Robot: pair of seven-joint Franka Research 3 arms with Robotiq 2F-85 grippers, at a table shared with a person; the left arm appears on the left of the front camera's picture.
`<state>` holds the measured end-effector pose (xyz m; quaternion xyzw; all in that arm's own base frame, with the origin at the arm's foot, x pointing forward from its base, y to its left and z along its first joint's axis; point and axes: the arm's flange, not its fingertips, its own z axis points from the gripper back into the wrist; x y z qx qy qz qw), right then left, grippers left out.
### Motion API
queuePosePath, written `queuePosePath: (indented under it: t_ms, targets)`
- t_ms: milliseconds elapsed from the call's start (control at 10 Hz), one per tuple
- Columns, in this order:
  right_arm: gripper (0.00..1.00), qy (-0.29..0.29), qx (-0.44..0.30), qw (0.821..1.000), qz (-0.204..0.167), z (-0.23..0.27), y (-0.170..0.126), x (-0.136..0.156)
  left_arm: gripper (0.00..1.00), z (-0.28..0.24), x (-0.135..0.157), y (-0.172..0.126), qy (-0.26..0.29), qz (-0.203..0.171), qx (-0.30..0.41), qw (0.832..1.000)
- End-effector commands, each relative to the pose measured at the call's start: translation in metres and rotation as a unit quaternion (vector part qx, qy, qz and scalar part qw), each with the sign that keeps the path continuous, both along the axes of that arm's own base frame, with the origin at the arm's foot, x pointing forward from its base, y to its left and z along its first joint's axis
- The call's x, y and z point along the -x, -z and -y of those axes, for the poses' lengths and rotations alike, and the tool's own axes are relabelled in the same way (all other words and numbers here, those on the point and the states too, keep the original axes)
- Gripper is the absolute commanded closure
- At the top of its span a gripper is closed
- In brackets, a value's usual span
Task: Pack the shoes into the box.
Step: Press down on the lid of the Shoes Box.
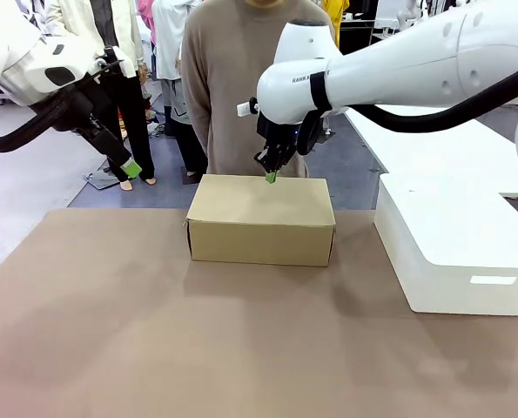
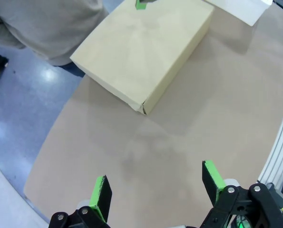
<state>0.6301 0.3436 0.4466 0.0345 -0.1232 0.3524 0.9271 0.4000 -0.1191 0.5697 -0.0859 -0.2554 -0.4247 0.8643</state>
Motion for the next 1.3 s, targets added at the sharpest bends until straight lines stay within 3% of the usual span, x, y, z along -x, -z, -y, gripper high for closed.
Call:
queuePosePath:
  t_ms: [0, 500, 900, 1200]
  targets:
    - [1.0, 0.022, 0.012, 1.0, 0.005, -0.007, 0.008, -0.007, 0.0, -0.002, 0.0, -0.002, -0.005, 0.002, -0.003, 1.0]
    - [1.0, 0.023, 0.032, 0.999, -0.015, -0.01, 0.037, -0.002, 0.0, -0.002, 0.0, -0.002, -0.005, 0.002, -0.003, 1.0]
    - [1.0, -0.01, 0.026, 0.999, -0.02, 0.003, -0.018, 0.031, 0.0, -0.002, 0.0, -0.002, -0.005, 0.002, -0.003, 1.0]
    - [1.0, -0.037, 0.0, 0.999, -0.02, 0.022, -0.037, 0.071, 0.0, -0.002, 0.0, -0.002, -0.005, 0.002, -0.003, 1.0]
